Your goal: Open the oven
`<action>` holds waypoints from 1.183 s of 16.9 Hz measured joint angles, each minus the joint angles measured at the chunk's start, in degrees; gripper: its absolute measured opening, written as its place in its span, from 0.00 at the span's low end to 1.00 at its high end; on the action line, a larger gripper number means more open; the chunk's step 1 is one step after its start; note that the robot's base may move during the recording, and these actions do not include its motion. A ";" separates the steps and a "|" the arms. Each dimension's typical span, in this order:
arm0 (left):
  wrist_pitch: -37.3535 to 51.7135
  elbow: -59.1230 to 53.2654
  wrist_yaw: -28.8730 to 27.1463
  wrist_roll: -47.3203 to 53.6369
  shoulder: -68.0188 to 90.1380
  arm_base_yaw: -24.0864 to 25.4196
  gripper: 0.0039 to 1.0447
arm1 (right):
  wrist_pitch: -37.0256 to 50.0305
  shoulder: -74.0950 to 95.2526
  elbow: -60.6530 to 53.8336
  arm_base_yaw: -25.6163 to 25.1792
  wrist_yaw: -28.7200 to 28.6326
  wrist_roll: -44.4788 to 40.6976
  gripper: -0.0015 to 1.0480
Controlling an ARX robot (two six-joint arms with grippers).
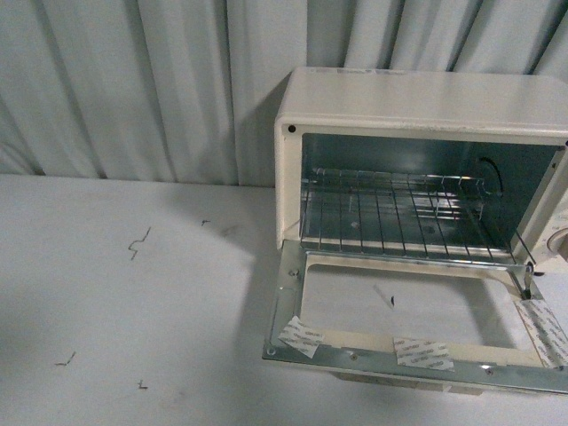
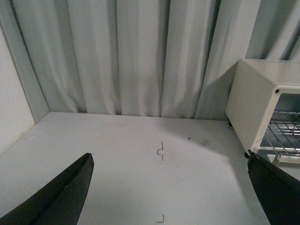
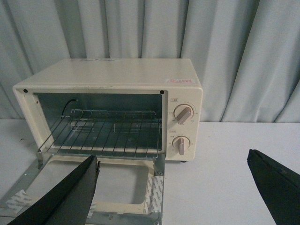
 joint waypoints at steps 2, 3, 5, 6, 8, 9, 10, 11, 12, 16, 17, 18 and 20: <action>0.02 0.00 0.00 0.02 0.00 0.00 0.94 | 0.00 0.00 0.00 0.00 0.00 0.00 0.94; 0.00 0.00 0.00 0.02 0.00 0.00 0.94 | 0.00 0.00 0.00 0.00 0.00 0.00 0.94; 0.00 0.00 0.00 0.02 0.00 0.00 0.94 | 0.00 0.00 0.00 0.00 0.00 0.00 0.94; 0.00 0.00 0.00 0.02 0.00 0.00 0.94 | 0.00 0.00 0.00 0.00 0.00 0.00 0.94; 0.00 0.00 0.00 0.02 0.00 0.00 0.94 | 0.00 0.00 0.00 0.00 0.00 0.00 0.94; 0.00 0.00 0.00 0.02 0.00 0.00 0.94 | 0.00 0.00 0.00 0.00 0.00 -0.02 0.94; 0.00 0.00 0.00 0.02 0.00 0.00 0.94 | 0.00 0.00 0.00 0.00 0.00 0.00 0.94; 0.00 0.00 0.00 0.02 0.00 0.00 0.94 | 0.00 0.00 0.00 0.00 0.00 0.00 0.94; 0.00 0.00 0.00 0.02 0.00 0.00 0.94 | 0.00 0.00 0.00 0.00 0.00 0.00 0.94; 0.00 0.00 0.00 0.02 0.00 0.00 0.94 | 0.00 0.00 0.00 0.00 0.00 0.00 0.94; 0.00 0.00 0.00 0.02 0.00 0.00 0.94 | 0.00 0.00 0.00 0.00 0.00 0.00 0.94; 0.00 0.00 0.00 0.02 0.00 0.00 0.94 | 0.00 0.00 0.00 0.00 0.00 0.00 0.94; 0.02 0.00 0.00 0.02 0.00 0.00 0.94 | 0.00 0.00 0.00 0.00 0.00 0.00 0.94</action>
